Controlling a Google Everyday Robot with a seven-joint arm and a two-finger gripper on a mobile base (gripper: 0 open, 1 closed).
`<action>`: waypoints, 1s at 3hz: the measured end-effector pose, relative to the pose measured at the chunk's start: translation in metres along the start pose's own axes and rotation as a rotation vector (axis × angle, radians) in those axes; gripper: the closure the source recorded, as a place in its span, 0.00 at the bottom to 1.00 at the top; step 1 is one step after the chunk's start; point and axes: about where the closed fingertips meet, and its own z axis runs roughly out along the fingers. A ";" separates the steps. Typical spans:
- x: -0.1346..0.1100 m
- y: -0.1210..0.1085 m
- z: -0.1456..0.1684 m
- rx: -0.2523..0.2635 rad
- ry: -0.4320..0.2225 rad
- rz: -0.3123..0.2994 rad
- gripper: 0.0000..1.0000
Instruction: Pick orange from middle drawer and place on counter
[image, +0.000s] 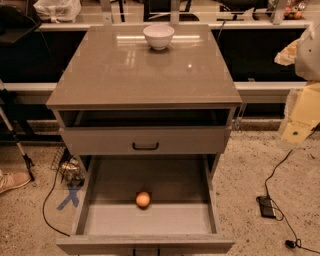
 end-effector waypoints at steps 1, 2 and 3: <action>0.000 0.000 0.000 0.000 0.000 0.000 0.00; 0.004 0.013 0.025 -0.063 -0.046 0.046 0.00; 0.015 0.046 0.087 -0.204 -0.164 0.163 0.00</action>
Offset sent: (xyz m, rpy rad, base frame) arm -0.0166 0.0083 -0.0881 0.2228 0.1943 -0.0603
